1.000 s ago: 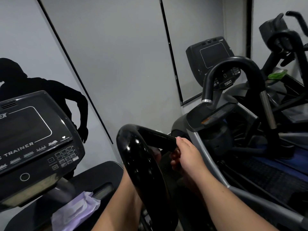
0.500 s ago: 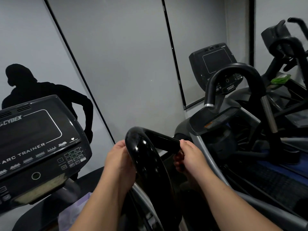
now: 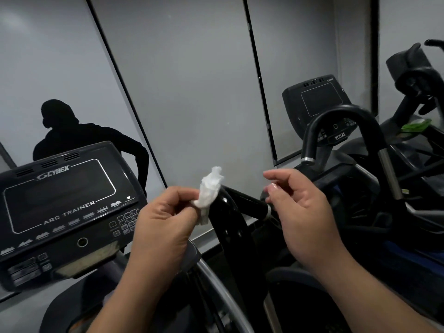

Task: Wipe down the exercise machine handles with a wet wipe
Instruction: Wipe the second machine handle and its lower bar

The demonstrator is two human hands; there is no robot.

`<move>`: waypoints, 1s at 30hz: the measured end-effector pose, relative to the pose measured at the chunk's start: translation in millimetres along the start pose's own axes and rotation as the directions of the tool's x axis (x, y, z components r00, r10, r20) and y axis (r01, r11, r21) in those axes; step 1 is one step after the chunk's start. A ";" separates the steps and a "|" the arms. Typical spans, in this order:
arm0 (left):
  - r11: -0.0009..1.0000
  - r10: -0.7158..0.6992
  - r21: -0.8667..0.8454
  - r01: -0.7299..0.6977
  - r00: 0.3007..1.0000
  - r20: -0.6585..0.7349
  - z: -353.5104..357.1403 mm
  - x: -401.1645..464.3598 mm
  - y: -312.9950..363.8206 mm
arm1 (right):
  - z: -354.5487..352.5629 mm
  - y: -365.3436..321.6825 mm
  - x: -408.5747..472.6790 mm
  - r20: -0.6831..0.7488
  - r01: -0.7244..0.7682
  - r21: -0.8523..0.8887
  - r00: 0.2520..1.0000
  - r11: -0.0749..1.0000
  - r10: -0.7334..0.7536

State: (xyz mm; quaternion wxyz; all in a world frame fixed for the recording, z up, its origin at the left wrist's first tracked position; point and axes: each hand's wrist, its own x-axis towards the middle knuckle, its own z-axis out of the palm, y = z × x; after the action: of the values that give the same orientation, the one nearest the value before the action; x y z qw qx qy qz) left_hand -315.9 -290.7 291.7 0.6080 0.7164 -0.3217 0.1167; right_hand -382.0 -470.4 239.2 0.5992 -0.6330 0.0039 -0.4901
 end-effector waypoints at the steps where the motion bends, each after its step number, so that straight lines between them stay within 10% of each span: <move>1: 0.992 0.067 0.101 -0.069 0.998 0.016 0.1 -3.7 3.2 | 0.9 -12.9 -7.6 0.057 0.095 -0.019 0.994 0.995 -0.094; 8: 0.899 0.289 0.305 -0.314 0.949 0.124 11.8 -44.5 10.2 | 8.3 -34.6 -47.6 0.335 0.484 -0.260 0.857 0.836 -0.392; 20: 0.955 0.167 0.223 -0.197 0.975 0.148 17.7 -106.9 -30.4 | -7.6 17.3 -115.6 0.408 0.521 -0.557 0.850 0.647 -0.333; 30: 0.955 -0.165 0.261 0.138 0.983 0.084 32.5 -133.8 -60.5 | -8.1 46.4 -141.9 0.231 0.412 -0.562 0.911 0.717 -0.342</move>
State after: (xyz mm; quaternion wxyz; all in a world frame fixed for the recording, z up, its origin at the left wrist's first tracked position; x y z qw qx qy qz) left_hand -389.2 -275.6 161.2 0.5006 0.8161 -0.2795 0.0721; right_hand -433.7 -405.5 114.8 0.2547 -0.8027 -0.0035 -0.5392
